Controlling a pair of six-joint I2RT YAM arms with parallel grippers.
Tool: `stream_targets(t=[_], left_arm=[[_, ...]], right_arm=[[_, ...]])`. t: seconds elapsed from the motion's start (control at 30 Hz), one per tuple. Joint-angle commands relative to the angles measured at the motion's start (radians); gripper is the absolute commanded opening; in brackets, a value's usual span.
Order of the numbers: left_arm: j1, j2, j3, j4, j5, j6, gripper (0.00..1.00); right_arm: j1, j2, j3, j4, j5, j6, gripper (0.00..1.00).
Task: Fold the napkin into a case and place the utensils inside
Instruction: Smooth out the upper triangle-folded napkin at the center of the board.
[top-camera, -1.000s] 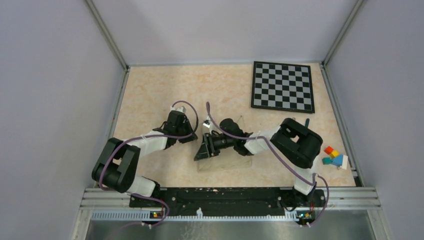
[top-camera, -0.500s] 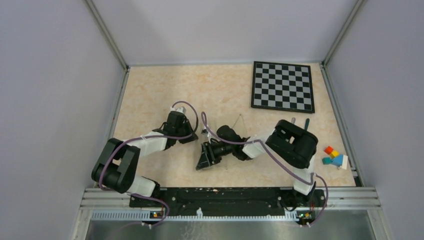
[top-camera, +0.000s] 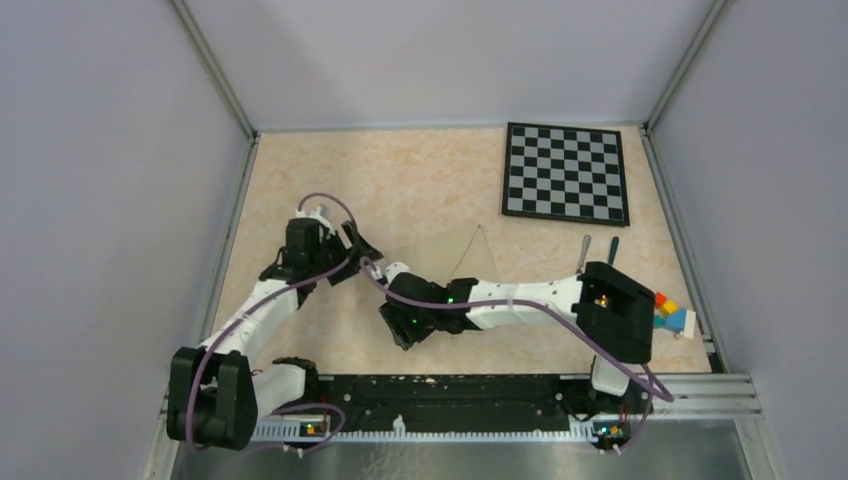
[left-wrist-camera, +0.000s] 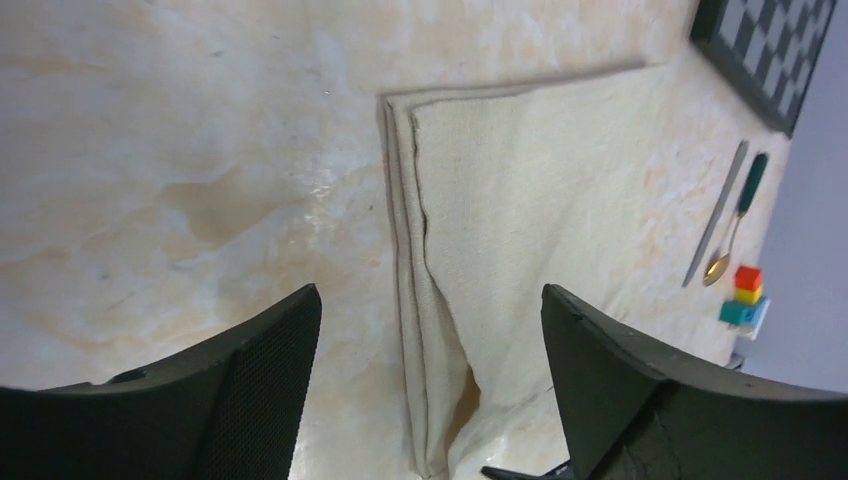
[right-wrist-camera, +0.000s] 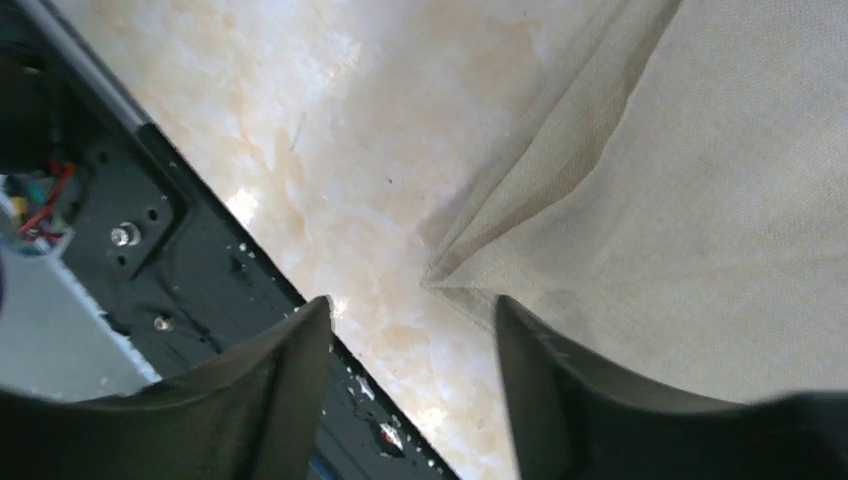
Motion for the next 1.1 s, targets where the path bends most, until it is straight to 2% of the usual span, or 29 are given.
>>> stream_targets(t=[0.0,0.17,0.27,0.33,0.4,0.53,0.63,0.7,0.87,0.97,1.07], left_arm=[[0.129,-0.102,0.041,-0.125,0.053,-0.019,0.86],[0.264,-0.160,0.036,-0.169,0.112,-0.012,0.86],[0.286,-0.168,0.010,-0.121,0.178,0.015,0.80],[0.282,-0.148,-0.014,-0.028,0.300,0.029,0.80],[0.252,-0.103,-0.007,0.002,0.335,0.036,0.83],[0.173,-0.017,0.024,0.026,0.258,0.033,0.81],[0.078,0.056,0.059,0.053,0.174,0.021,0.75],[0.008,0.126,0.114,0.034,0.066,0.038,0.71],[-0.048,0.264,0.178,0.041,-0.039,0.059,0.47],[-0.058,0.318,0.206,0.048,-0.072,0.083,0.44],[-0.064,0.373,0.229,0.058,-0.064,0.100,0.48]], right_arm=[[0.053,0.094,0.137,-0.243,0.260,0.038,0.47],[0.068,0.151,0.194,-0.240,0.289,0.041,0.49],[0.067,0.147,0.224,-0.293,0.327,0.050,0.49],[0.059,0.040,0.135,-0.219,0.289,0.070,0.51],[0.032,-0.094,-0.014,-0.069,0.189,0.088,0.58],[-0.088,-0.288,-0.273,0.210,-0.021,0.203,0.61],[-0.153,-0.338,-0.363,0.344,-0.113,0.264,0.58],[-0.158,-0.328,-0.363,0.361,-0.133,0.267,0.55],[-0.159,-0.285,-0.355,0.413,-0.171,0.273,0.48],[-0.159,-0.247,-0.340,0.442,-0.198,0.266,0.45],[-0.159,-0.200,-0.324,0.462,-0.217,0.267,0.45]])
